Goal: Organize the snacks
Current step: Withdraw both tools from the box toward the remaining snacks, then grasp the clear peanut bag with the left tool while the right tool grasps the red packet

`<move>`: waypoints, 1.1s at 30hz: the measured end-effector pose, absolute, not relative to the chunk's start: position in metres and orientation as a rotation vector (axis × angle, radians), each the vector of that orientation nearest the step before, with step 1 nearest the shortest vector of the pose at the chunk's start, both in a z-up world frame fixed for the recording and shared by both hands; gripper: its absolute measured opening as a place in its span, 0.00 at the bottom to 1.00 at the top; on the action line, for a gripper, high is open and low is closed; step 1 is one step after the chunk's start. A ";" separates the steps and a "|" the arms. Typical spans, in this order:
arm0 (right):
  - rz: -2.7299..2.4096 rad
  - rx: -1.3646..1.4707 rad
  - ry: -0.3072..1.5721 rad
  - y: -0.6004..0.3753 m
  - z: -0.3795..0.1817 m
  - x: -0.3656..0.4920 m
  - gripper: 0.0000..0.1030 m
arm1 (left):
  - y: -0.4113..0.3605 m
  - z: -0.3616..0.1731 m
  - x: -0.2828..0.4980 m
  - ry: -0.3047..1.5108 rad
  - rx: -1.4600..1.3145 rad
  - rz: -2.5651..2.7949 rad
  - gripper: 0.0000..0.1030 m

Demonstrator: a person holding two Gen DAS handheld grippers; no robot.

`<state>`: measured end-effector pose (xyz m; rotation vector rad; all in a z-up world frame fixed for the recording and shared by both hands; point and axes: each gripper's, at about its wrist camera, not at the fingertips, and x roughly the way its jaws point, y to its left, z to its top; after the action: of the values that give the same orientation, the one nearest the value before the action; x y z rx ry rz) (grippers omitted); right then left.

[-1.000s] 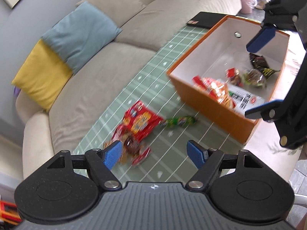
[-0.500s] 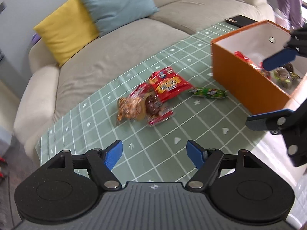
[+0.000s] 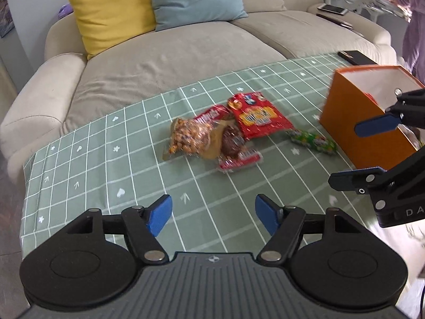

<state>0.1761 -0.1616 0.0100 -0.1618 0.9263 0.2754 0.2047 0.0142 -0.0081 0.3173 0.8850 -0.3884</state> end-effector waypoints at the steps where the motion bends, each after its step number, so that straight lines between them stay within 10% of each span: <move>1: 0.272 -0.156 0.929 -0.162 0.008 0.184 0.70 | 0.014 -0.010 0.212 0.883 0.310 -0.389 0.83; 33: 0.060 0.141 1.108 -0.184 -0.076 0.379 0.87 | 0.015 -0.091 0.365 0.905 0.259 -0.440 1.00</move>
<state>0.3786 -0.1838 -0.0761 0.1406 1.1085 0.0601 0.3647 0.0147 -0.0914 0.2594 0.9051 -0.4397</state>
